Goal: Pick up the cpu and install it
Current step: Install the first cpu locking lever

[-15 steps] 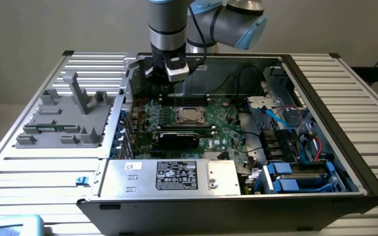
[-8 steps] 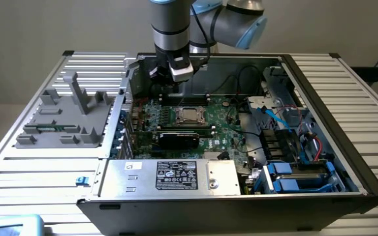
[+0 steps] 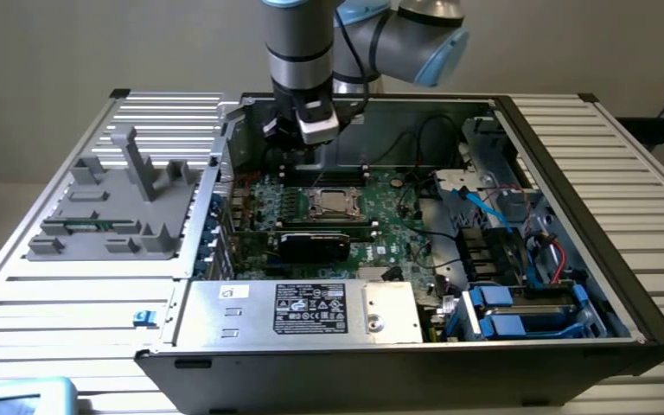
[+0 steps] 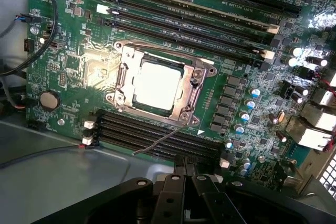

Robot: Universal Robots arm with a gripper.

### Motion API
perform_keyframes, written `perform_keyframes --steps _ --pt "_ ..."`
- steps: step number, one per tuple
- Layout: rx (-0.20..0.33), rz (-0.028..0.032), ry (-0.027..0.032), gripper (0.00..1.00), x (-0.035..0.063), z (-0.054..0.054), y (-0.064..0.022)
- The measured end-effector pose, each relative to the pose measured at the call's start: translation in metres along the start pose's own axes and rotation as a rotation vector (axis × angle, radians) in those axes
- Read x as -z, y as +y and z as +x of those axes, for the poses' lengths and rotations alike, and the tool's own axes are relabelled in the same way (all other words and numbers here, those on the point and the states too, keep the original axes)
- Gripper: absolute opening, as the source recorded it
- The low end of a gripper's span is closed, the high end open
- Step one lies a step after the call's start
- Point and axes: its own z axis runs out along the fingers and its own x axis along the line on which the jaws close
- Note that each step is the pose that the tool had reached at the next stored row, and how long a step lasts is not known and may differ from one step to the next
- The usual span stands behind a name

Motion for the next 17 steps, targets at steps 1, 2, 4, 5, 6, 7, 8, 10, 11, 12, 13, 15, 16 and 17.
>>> perform_keyframes --steps 1,2,4,5,6,7,8,10,11,12,13,15,16,17 --pt "-0.014 -0.0016 0.0040 0.11 -0.0004 0.0000 0.0001" --pt "-0.028 -0.0030 0.0079 0.11 -0.0007 0.0000 0.0002" --pt "-0.052 -0.0046 0.0154 0.11 -0.0015 -0.0001 0.0003" --pt "-0.062 -0.0042 0.0193 0.11 -0.0019 -0.0001 0.0004" --pt "-0.070 -0.0043 0.0227 0.11 -0.0021 -0.0002 0.0005" --pt "-0.073 -0.0040 0.0235 0.11 -0.0020 -0.0007 0.0004" --pt "-0.073 -0.0038 0.0237 0.11 -0.0020 -0.0013 0.0004" --pt "-0.076 -0.0039 0.0250 0.11 -0.0026 -0.0025 0.0003" --pt "-0.085 -0.0047 0.0285 0.11 -0.0032 -0.0026 0.0004" --pt "-0.095 -0.0053 0.0318 0.11 -0.0037 -0.0027 0.0006" --pt "-0.106 -0.0058 0.0353 0.11 -0.0042 -0.0028 0.0007" --pt "-0.127 -0.0059 0.0425 0.11 -0.0051 -0.0029 0.0009" --pt "-0.138 -0.0057 0.0461 0.11 -0.0056 -0.0029 0.0011" --pt "-0.148 -0.0049 0.0498 0.11 -0.0060 -0.0029 0.0011"
